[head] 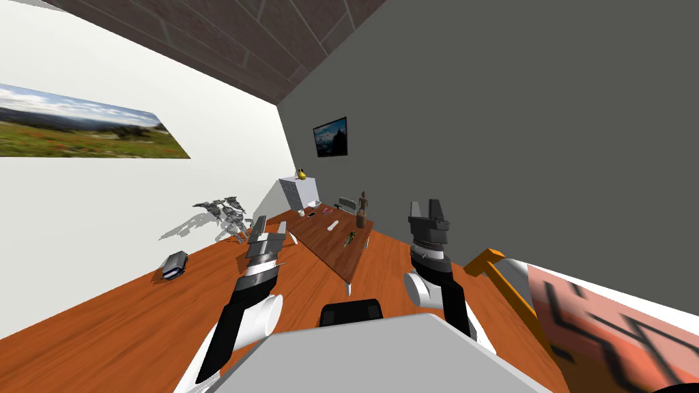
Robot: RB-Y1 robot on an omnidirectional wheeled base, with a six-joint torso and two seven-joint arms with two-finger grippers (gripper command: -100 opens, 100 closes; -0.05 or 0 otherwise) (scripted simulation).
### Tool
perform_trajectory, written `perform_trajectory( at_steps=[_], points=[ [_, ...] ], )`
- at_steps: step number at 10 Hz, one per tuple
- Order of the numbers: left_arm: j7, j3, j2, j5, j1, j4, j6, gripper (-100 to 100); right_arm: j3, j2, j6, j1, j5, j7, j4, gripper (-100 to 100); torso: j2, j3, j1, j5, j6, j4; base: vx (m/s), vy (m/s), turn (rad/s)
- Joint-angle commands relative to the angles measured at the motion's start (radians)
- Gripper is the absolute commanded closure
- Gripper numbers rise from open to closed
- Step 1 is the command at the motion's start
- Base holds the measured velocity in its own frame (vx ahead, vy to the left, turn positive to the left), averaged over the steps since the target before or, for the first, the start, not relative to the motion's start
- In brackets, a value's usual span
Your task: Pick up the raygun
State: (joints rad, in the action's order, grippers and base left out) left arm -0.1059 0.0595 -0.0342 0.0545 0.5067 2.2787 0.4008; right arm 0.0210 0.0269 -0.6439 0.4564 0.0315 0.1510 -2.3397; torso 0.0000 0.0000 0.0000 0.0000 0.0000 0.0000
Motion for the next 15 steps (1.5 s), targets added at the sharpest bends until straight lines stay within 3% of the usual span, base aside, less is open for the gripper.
perform_trajectory(
  at_steps=[1, 2, 7, 11, 13, 14, 15],
  points=[
    [-0.023, 0.005, -0.032, -0.009, -0.014, -0.020, -0.010, -100, 0.000, 0.000, 0.000, 0.000, 0.000, 0.000, 0.000, 0, 0.000, 0.000, 0.000, 0.000, 0.000, 0.000, -0.006, -0.061, -0.008],
    [-0.055, 0.012, -0.061, -0.021, -0.034, -0.048, -0.024, -100, 0.000, 0.000, 0.000, 0.000, 0.000, 0.000, 0.000, 0, 0.000, 0.000, -0.003, -0.001, 0.000, 0.000, -0.041, -0.150, -0.005],
    [-0.178, 0.038, -0.118, -0.065, -0.105, -0.156, -0.078, -100, 0.000, 0.000, 0.000, 0.000, 0.000, 0.000, 0.000, 0, 0.002, 0.001, -0.013, -0.003, 0.000, 0.000, -0.035, -0.208, -0.003],
    [-0.294, 0.069, -0.148, -0.112, -0.173, -0.270, -0.141, -100, 0.000, 0.000, 0.000, 0.000, 0.000, 0.000, 0.000, 0, -0.001, -0.001, -0.013, -0.003, 0.000, 0.000, 0.011, -0.209, -0.003],
    [-0.337, 0.077, -0.155, -0.125, -0.190, -0.302, -0.161, -100, 0.000, 0.000, 0.000, 0.000, 0.000, 0.000, 0.000, 0, -0.002, -0.001, -0.011, -0.003, 0.000, 0.000, 0.016, -0.151, 0.000],
    [-0.337, 0.077, -0.155, -0.125, -0.190, -0.302, -0.161, -100, 0.000, 0.000, 0.000, 0.000, 0.000, 0.000, 0.000, 0, -0.001, -0.001, -0.010, -0.002, 0.000, 0.000, 0.024, -0.111, 0.005],
    [-0.371, 0.086, -0.161, -0.138, -0.206, -0.336, -0.181, -100, 0.000, 0.000, 0.000, 0.000, 0.000, 0.000, 0.000, 0, -0.002, -0.001, -0.008, -0.002, 0.000, 0.000, 0.040, -0.114, -0.006]
  ],
)
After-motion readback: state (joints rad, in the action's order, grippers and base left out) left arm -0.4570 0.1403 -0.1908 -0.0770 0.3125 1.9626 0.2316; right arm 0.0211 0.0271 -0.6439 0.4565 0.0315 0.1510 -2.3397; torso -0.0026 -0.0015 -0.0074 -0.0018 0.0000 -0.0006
